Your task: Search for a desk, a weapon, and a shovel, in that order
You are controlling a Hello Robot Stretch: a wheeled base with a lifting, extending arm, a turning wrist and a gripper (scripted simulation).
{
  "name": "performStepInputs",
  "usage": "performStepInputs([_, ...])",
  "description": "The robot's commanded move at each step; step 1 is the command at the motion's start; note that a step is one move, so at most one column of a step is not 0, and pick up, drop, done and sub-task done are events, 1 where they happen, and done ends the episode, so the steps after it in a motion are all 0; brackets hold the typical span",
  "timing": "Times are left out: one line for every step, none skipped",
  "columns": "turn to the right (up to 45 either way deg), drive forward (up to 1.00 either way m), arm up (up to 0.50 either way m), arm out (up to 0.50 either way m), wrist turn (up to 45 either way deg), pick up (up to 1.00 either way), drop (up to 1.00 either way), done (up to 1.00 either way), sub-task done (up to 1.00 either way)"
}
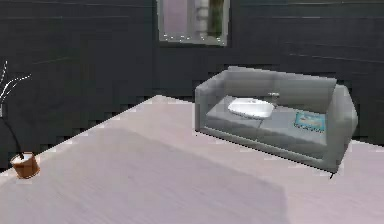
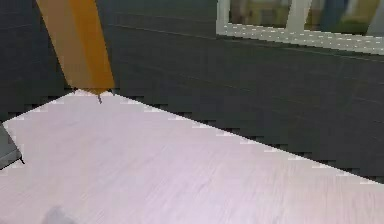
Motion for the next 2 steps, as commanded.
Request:
performStepInputs([45.0,0.00,0.00,0.00,0.0,0.00,0.00,0.00,0.00])
performStepInputs([45.0,0.00,0.00,0.00,0.0,0.00,0.00,0.00,0.00])
